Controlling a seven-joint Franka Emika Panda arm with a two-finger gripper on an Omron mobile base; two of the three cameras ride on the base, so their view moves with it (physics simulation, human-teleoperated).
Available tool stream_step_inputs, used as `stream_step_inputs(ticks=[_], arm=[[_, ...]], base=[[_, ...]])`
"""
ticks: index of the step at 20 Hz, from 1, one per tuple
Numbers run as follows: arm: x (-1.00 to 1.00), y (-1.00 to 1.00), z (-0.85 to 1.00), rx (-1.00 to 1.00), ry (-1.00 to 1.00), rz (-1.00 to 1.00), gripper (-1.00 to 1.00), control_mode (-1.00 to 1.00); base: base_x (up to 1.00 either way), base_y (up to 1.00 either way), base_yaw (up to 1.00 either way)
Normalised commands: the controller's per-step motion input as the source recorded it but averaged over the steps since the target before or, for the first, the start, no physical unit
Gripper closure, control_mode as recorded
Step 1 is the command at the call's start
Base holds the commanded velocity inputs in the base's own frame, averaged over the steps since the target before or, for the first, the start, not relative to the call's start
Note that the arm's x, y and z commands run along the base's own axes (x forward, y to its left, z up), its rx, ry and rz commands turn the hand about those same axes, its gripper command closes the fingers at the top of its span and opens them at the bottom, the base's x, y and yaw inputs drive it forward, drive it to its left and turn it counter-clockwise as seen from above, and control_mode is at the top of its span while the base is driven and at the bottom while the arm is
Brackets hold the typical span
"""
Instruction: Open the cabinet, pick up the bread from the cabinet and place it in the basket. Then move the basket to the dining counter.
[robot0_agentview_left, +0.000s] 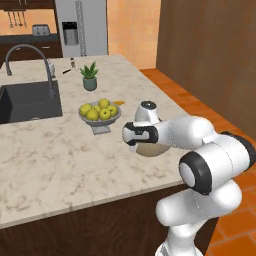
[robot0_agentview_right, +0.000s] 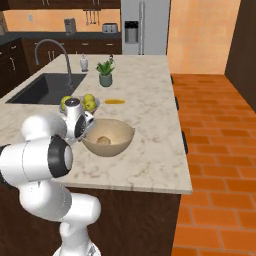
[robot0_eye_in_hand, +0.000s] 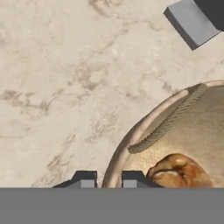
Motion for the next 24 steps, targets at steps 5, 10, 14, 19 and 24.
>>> stream_step_inputs(ticks=[5, 10, 14, 19, 24], arm=[[0.14, 0.0, -0.31, 0.0, 0.0, 0.0, -1.0, -1.0], [-0.09, 0.0, 0.74, 0.01, 0.05, 0.0, -1.0, -1.0], [-0.24, 0.0, 1.0, 0.0, 0.03, -0.07, -1.0, -1.0], [-0.55, 0.0, 0.75, 0.03, 0.0, -0.38, -1.0, -1.0], [-0.74, 0.18, 0.55, 0.05, 0.0, -0.25, -1.0, -1.0]], base=[[0.0, 0.0, 0.0], [0.0, 0.0, 0.0], [0.0, 0.0, 0.0], [0.0, 0.0, 0.0], [0.0, 0.0, 0.0]])
